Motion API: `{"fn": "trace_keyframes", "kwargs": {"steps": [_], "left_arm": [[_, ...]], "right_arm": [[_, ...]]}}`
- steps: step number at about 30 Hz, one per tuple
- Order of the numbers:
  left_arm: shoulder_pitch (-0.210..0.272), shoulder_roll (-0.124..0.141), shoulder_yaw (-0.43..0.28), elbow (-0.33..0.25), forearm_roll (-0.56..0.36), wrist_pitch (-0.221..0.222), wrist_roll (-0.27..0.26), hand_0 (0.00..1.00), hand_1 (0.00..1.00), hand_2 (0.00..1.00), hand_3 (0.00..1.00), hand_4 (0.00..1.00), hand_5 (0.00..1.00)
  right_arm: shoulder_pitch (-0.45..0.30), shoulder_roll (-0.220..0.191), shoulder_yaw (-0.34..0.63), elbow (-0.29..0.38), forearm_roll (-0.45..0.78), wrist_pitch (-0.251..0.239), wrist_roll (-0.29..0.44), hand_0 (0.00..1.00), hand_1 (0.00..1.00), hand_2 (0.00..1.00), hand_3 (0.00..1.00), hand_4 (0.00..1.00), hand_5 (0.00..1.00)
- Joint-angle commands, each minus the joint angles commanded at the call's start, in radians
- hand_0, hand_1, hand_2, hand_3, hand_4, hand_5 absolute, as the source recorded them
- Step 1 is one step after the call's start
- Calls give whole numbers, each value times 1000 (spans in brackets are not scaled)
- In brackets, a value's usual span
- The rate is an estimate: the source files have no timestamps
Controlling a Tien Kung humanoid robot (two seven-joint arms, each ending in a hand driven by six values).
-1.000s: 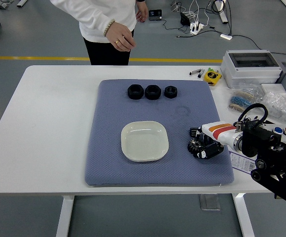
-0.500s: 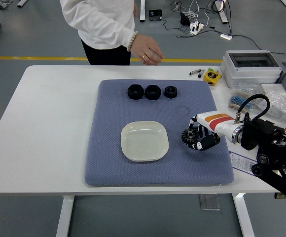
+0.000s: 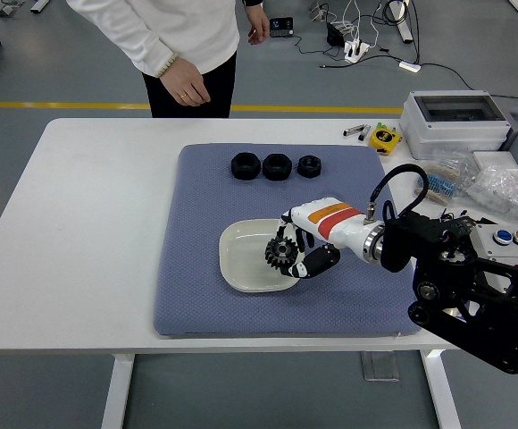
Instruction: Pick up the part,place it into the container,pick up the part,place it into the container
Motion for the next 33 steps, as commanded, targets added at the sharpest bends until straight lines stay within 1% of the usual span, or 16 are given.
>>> {"fn": "trace_keyframes", "kwargs": {"steps": [2, 5, 6, 9, 11, 12, 17, 18, 23, 24, 29, 30, 33], "left_arm": [[0, 1, 0, 0, 0, 0, 0, 729, 647, 691, 588, 645, 763], [-2, 2, -2, 0, 1, 1, 0, 729, 647, 691, 588, 645, 763], [-3, 2, -2, 0, 0, 1, -1, 729, 648, 691, 589, 645, 761], [-4, 3, -2, 0, -3, 1, -2, 729, 648, 691, 589, 645, 761], [-5, 4, -3, 0, -3, 1, -2, 729, 648, 691, 589, 645, 761], [-5, 5, -3, 0, -4, 2, -2, 729, 650, 694, 589, 645, 759], [-6, 6, -5, 0, -2, 1, -1, 729, 650, 694, 589, 645, 759], [-6, 6, -5, 0, -2, 1, -1, 729, 650, 693, 589, 645, 758], [-5, 6, -5, 0, 3, 2, 1, 729, 650, 693, 589, 645, 758], [-5, 6, -6, 0, 4, 2, 2, 728, 650, 693, 588, 646, 757], [-4, 5, -5, 0, 5, 3, 2, 728, 650, 693, 588, 646, 757], [-3, 5, -6, 0, 5, 3, 2, 728, 649, 692, 588, 646, 756], [-3, 5, -6, 0, 6, 4, 2, 728, 649, 692, 588, 646, 756]], "right_arm": [[16, 38, -17, -25, 1, 3, -4, 306, 333, 355, 383, 426, 248], [35, 87, -34, -77, -8, 24, -18, 306, 333, 355, 383, 426, 248], [39, 100, -35, -94, -15, 39, -28, 307, 355, 419, 406, 436, 178], [50, 132, -31, -138, -57, 98, -71, 307, 355, 419, 406, 436, 178], [54, 142, -26, -160, -78, 122, -79, 307, 355, 419, 406, 436, 178], [57, 146, -24, -169, -91, 132, -83, 354, 394, 497, 596, 670, 168], [61, 145, -21, -188, -118, 153, -82, 354, 394, 497, 596, 670, 168], [61, 144, -20, -188, -119, 156, -81, 363, 488, 665, 840, 914, 252], [65, 143, -20, -188, -133, 166, -74, 363, 488, 665, 840, 914, 252], [65, 143, -20, -190, -136, 169, -74, 397, 569, 768, 925, 979, 279], [62, 140, -19, -189, -141, 169, -70, 397, 569, 768, 925, 979, 279], [61, 139, -18, -187, -140, 166, -69, 473, 642, 823, 955, 994, 286], [60, 136, -14, -182, -140, 164, -70, 473, 642, 823, 955, 994, 286]]}}
